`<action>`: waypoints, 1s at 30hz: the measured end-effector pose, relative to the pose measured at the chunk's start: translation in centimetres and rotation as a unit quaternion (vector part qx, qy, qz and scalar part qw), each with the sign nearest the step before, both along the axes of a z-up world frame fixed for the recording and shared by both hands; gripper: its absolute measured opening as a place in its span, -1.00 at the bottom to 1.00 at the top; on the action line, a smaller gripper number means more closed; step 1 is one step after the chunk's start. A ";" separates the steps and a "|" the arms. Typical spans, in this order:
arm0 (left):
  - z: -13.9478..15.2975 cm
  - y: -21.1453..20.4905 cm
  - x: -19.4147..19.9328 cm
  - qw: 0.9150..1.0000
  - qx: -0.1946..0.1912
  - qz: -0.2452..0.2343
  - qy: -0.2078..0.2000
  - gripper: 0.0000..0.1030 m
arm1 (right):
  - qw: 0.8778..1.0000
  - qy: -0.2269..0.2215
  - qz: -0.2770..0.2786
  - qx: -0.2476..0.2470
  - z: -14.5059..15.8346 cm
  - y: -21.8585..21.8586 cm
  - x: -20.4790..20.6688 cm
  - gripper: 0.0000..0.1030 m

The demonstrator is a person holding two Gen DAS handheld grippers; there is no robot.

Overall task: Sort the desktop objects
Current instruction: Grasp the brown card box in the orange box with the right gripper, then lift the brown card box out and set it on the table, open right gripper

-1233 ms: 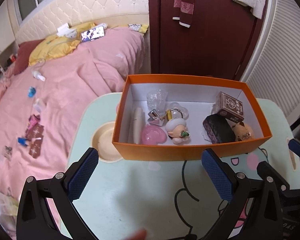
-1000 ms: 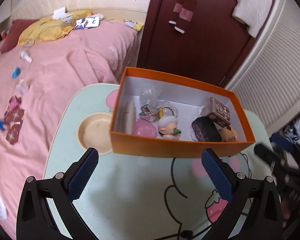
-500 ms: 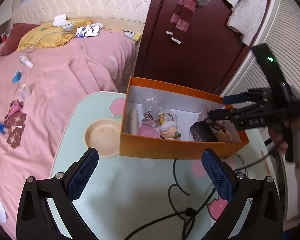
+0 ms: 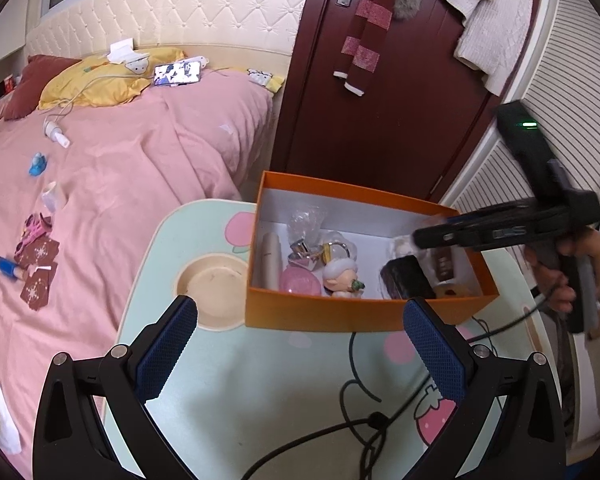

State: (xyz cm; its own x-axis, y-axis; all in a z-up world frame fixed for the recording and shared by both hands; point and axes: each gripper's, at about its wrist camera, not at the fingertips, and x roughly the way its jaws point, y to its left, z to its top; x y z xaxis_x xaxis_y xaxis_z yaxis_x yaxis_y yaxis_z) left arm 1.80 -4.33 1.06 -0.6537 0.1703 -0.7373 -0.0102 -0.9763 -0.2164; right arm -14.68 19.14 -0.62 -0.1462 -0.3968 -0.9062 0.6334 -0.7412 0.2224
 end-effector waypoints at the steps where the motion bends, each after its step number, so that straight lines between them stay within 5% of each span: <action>1: 0.0 -0.1 -0.1 1.000 -0.001 0.004 0.000 0.99 | 1.000 0.007 -0.006 -0.018 0.9 0.2 0.2 -0.12; 8: -0.1 -2.2 -0.6 1.000 -0.002 0.031 -0.002 0.99 | 0.988 0.012 0.012 -0.153 5.8 2.3 5.9 -0.11; 15: 0.1 -2.6 -1.0 0.999 -0.029 0.033 -0.002 0.99 | 0.995 0.009 0.030 -0.095 1.8 1.4 12.4 -0.11; 20: 0.3 -1.6 -1.7 0.999 -0.043 0.018 -0.008 0.99 | 0.997 0.015 -0.036 -0.066 -3.3 1.0 12.9 -0.09; 25: 1.0 0.1 -2.6 0.998 -0.060 -0.018 -0.004 0.99 | 0.991 0.040 -0.095 -0.080 -4.5 1.2 12.2 -0.09; 30: 1.3 2.3 -4.3 0.996 -0.061 -0.061 -0.003 0.79 | 0.986 0.083 -0.108 -0.091 -3.8 2.1 13.8 0.22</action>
